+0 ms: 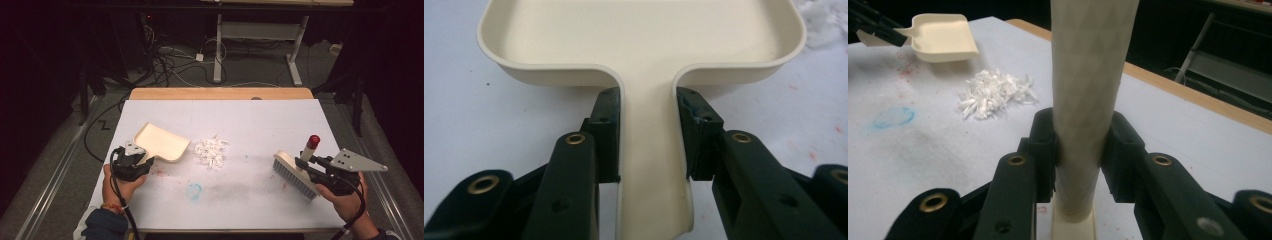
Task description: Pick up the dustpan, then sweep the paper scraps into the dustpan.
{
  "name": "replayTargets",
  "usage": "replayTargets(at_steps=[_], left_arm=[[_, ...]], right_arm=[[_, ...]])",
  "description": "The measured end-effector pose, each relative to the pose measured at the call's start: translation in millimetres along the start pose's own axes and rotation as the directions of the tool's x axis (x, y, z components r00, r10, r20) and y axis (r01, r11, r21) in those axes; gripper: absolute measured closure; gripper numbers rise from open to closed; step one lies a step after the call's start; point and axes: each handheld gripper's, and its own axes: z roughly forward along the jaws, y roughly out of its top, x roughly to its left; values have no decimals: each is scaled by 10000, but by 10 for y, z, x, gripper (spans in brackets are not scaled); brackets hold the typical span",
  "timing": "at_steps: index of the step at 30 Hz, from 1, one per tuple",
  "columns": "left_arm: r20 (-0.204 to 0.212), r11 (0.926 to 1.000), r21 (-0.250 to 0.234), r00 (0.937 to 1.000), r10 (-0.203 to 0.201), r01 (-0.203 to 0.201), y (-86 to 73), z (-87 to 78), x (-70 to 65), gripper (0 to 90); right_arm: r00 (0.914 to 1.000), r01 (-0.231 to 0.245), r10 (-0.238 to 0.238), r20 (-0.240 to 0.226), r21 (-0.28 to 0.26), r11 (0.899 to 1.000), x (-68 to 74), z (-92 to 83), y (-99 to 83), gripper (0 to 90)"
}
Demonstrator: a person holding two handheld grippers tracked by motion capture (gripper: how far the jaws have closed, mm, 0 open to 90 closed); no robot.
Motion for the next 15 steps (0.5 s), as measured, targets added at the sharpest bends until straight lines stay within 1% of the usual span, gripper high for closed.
replayTargets(at_steps=[3,6,8,9,10,12,15], left_arm=[[309,9995,86,9990,312,-315,-30,-94,17,636],[507,9979,227,9969,601,-613,-60,-179,22,636],[445,9962,215,9955,833,-843,-91,-240,-19,636],[436,9941,248,9936,1040,-1051,-104,-269,-48,636],[553,9915,302,9907,1247,-1265,-118,-295,-75,635],[760,9872,327,9852,1535,-1563,-140,-338,-124,636],[1024,9825,348,9786,1787,-1830,-177,-390,-178,635]], right_arm=[[10000,8,-8,-66,22,10000,3,1,3,707],[10000,-42,42,-51,56,10000,-19,26,-6,707],[9998,-170,170,-74,18,9999,-33,51,-15,707],[9997,-194,195,-131,29,9998,-35,66,-13,707],[9996,-207,207,-169,19,9998,-31,82,-8,707],[9998,-127,128,-149,66,9999,-25,118,8,707],[9998,-91,93,-198,105,9999,-31,192,40,707]])
